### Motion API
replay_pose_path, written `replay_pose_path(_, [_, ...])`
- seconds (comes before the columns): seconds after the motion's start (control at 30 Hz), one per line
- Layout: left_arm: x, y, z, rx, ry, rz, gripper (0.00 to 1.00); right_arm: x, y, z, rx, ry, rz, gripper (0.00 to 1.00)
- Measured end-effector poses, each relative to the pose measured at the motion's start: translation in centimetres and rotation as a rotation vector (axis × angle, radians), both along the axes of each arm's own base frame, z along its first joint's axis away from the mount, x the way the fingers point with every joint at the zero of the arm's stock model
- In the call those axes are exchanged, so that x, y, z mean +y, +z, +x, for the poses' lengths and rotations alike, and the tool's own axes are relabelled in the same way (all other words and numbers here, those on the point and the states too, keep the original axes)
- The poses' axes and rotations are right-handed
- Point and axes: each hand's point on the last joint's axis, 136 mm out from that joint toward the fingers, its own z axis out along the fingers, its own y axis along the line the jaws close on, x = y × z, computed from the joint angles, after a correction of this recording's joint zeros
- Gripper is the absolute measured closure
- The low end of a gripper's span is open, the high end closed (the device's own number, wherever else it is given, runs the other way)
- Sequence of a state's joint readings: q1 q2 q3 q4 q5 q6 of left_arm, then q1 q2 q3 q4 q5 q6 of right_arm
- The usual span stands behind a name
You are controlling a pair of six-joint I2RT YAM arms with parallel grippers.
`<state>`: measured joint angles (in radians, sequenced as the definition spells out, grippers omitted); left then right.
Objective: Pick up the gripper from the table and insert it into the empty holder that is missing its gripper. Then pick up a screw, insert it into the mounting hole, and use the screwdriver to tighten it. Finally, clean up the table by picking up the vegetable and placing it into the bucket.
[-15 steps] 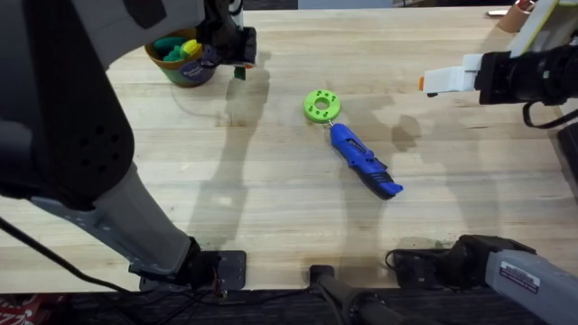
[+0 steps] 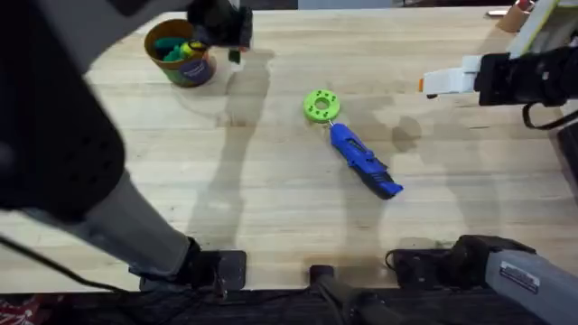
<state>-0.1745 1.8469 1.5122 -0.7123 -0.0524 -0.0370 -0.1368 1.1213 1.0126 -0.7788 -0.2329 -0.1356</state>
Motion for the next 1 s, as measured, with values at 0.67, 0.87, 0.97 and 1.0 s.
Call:
replay_pose_path(0.67, [15.5,6.2,-2.2,-0.091,0.321,-0.025,0.975,0.0,0.0,0.0,0.0,0.0,0.0,0.014])
replay_pose_path(0.87, [16.5,2.6,-0.2,-0.061,0.332,-0.045,0.972,0.0,0.0,0.0,0.0,0.0,0.0,0.014])
replay_pose_path(0.97, [16.5,1.0,0.5,-0.043,0.326,-0.051,0.973,0.0,0.0,0.0,0.0,0.0,0.0,0.014])
replay_pose_path(1.0, [16.5,0.7,0.6,-0.039,0.324,-0.055,0.973,0.0,0.0,0.0,0.0,0.0,0.0,0.014])
